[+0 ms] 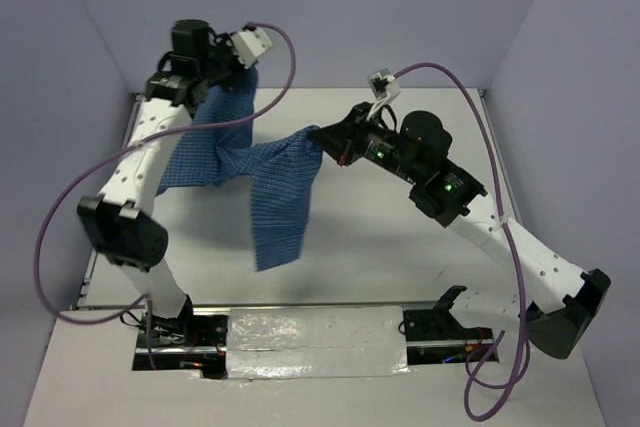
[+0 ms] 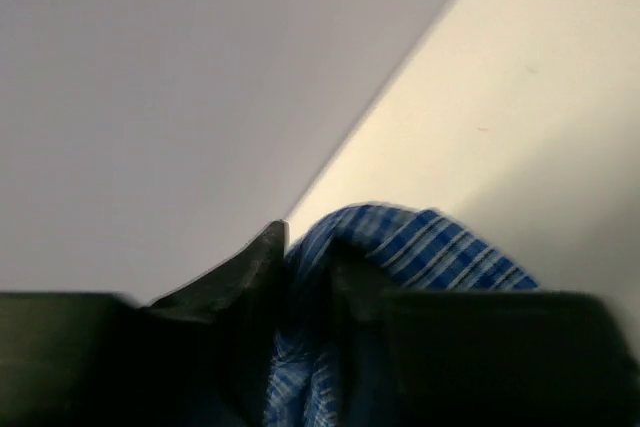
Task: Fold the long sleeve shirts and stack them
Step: Flatten the shirt out
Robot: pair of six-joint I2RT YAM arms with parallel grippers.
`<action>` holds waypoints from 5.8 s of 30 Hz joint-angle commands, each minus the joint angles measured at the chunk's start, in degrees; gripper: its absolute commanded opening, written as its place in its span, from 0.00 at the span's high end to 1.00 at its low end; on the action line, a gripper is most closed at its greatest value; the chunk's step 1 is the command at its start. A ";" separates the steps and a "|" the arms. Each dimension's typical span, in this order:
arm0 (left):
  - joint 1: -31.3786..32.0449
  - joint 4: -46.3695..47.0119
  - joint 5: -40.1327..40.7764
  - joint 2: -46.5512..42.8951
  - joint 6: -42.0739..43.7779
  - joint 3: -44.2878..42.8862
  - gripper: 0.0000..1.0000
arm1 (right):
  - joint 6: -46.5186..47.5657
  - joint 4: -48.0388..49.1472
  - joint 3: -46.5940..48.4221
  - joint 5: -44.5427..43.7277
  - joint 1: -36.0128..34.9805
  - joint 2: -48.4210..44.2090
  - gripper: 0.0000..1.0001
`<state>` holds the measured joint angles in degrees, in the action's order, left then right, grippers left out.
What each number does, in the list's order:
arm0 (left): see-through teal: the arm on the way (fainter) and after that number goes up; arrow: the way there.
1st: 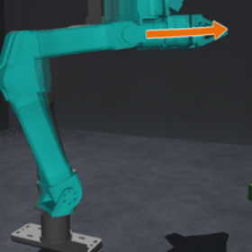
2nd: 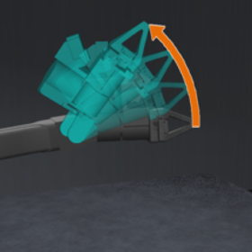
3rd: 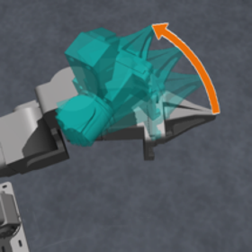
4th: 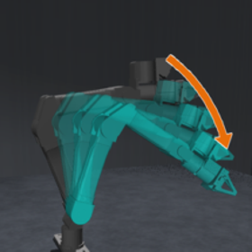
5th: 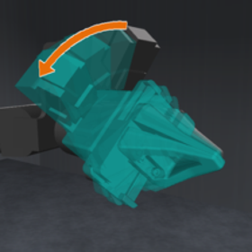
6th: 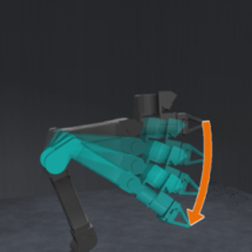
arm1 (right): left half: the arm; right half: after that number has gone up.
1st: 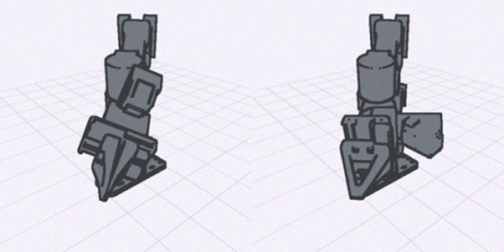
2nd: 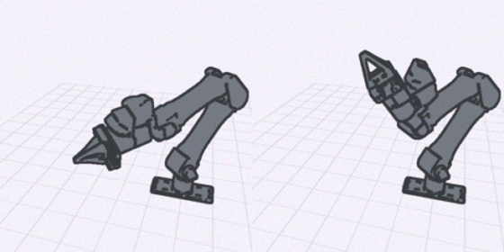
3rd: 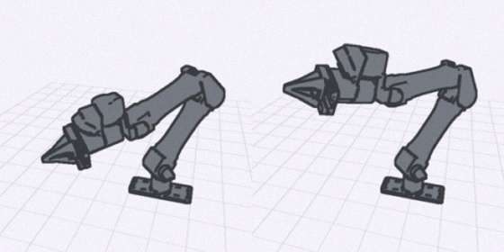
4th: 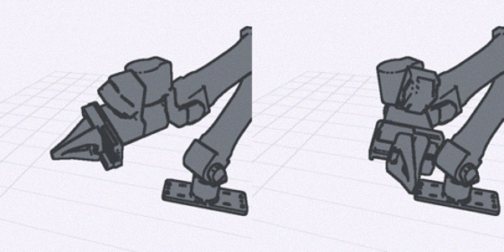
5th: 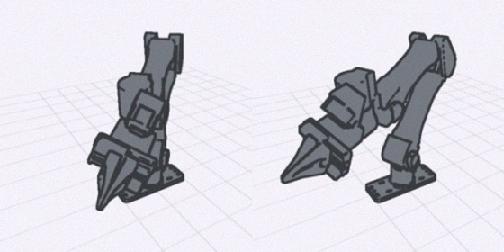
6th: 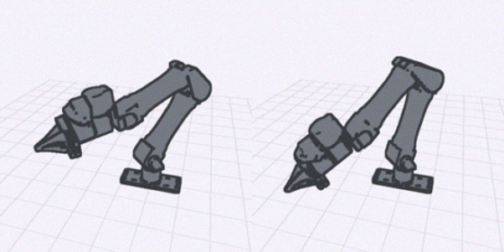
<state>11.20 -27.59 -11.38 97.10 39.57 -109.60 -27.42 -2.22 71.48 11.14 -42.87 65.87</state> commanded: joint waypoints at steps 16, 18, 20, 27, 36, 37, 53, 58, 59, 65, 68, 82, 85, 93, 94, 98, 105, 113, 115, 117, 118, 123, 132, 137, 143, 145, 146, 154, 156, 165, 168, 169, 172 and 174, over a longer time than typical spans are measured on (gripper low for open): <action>3.30 -19.29 0.82 -13.23 11.83 28.15 0.05 | -10.64 -0.86 -20.23 -0.59 17.38 2.86 1.00; 3.91 -21.00 1.88 -18.31 14.65 42.00 0.08 | -10.72 0.45 -20.94 0.20 18.78 3.13 1.00; 5.84 -14.01 5.46 -21.59 15.18 51.72 0.07 | -10.46 0.90 -21.30 1.08 19.66 4.00 1.00; 6.03 5.87 17.33 -14.50 12.90 61.70 0.05 | -4.76 -4.71 -17.08 3.54 21.86 8.05 1.00; 6.03 14.32 20.68 -5.88 15.19 66.10 0.25 | -0.54 -8.41 -10.06 5.65 27.40 16.65 0.93; 6.02 14.67 21.91 -5.17 14.05 65.92 0.34 | 0.43 -9.63 -8.39 5.04 27.40 18.06 0.90; 5.94 6.07 15.86 -14.56 -1.25 60.91 1.00 | 8.95 -31.97 13.97 -4.61 42.43 26.09 0.16; 5.85 5.10 14.28 -17.38 -3.89 62.05 1.00 | 10.81 -25.95 -3.78 2.98 42.43 14.30 0.26; 5.50 4.83 14.02 -17.47 -4.15 62.23 1.00 | 10.90 -23.99 -9.29 4.58 42.08 13.33 0.32; 5.41 4.57 14.72 -16.86 -4.94 61.53 1.00 | 12.11 -21.17 -14.61 1.61 37.26 19.38 0.32; 5.41 4.57 14.89 -16.77 -5.12 61.17 1.00 | 15.62 -20.63 -11.22 -2.86 30.43 24.02 0.24; 4.36 5.80 16.47 -17.91 -4.42 62.14 1.00 | 11.86 -30.12 5.17 -17.11 26.00 45.05 0.21; 4.01 5.88 16.48 -17.91 -4.24 62.14 1.00 | 12.30 -29.86 3.05 -19.48 25.21 45.14 0.25; 3.39 5.71 16.56 -17.38 -4.94 61.35 1.00 | 12.22 -32.14 0.68 -19.49 24.85 42.34 1.00; 3.30 5.54 17.08 -17.56 -4.68 61.35 1.00 | 12.04 -32.41 -1.07 -18.35 24.77 39.98 1.00; 3.04 6.06 18.93 -18.17 -3.19 61.70 1.00 | 8.71 -34.34 -7.66 -17.82 17.69 32.23 1.00; 2.77 5.71 18.59 -16.86 -3.01 59.59 1.00 | 3.78 -39.43 -13.12 -11.66 0.78 28.01 0.27; 2.86 5.18 18.32 -17.47 -2.48 59.50 1.00 | -1.14 -41.57 -15.84 -9.49 2.26 12.46 0.14; 2.86 5.18 18.23 -17.65 -2.83 59.68 1.00 | -2.37 -39.63 -18.74 -7.01 4.28 9.99 0.14; 2.86 4.83 17.88 -17.82 -3.01 59.77 1.00 | -4.21 -37.60 -21.11 -6.30 6.73 9.28 0.14; 2.86 4.83 17.88 -18.08 -3.01 60.03 1.00 | -4.92 -36.90 -21.99 -6.48 7.53 9.11 0.14; 3.04 4.66 18.14 -18.79 -2.92 60.65 1.00 | -11.33 -34.52 -25.34 -13.39 12.20 11.47 0.14; 3.12 4.22 18.06 -20.19 -3.18 61.26 1.00 | -11.43 -18.90 -28.77 -0.35 9.83 22.01 0.22; 3.21 3.86 18.67 -21.07 -3.27 62.05 1.00 | -8.97 -19.75 -28.50 2.84 11.58 25.28 0.75; 1.99 -4.99 23.15 -27.02 -4.15 65.81 1.00 | -7.21 -27.20 -32.81 2.40 17.03 11.86 1.00; 1.28 -12.96 23.24 -32.03 -3.10 68.63 1.00 | -7.12 -35.63 -35.18 1.87 16.86 2.90 1.00; 1.19 -16.23 22.55 -37.54 -2.40 71.08 1.00 | -7.90 -39.84 -37.19 3.70 16.16 -3.75 1.00; -1.36 -18.85 10.67 -40.61 10.42 71.72 1.00 | -9.79 -34.19 -32.76 9.60 14.47 -5.71 1.00; -1.36 -8.03 10.76 -27.46 12.63 65.87 1.00 | 0.75 -31.28 -15.01 16.59 21.12 13.60 1.00; 0.48 7.19 18.62 24.44 -5.92 -40.73 1.00 | -27.28 7.77 45.46 11.93 41.37 35.78 1.00; 0.31 38.71 12.90 1.36 -6.60 -4.50 1.00 | -15.26 -5.49 79.40 6.79 42.25 40.27 1.00; 0.31 36.41 11.83 2.56 -8.79 -13.01 1.00 | -15.38 -5.52 87.26 7.49 42.43 43.53 1.00; 0.22 27.79 9.99 10.71 -13.12 -35.86 1.00 | -19.94 9.98 76.16 6.54 47.43 30.11 1.00; 1.27 27.77 7.87 10.22 -9.79 -35.61 1.00 | -17.07 14.54 61.51 2.41 47.97 25.21 1.00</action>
<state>11.46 -10.35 0.84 121.58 31.22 -137.14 -44.51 -4.05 139.17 16.80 5.93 110.83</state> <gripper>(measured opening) 0.044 0.008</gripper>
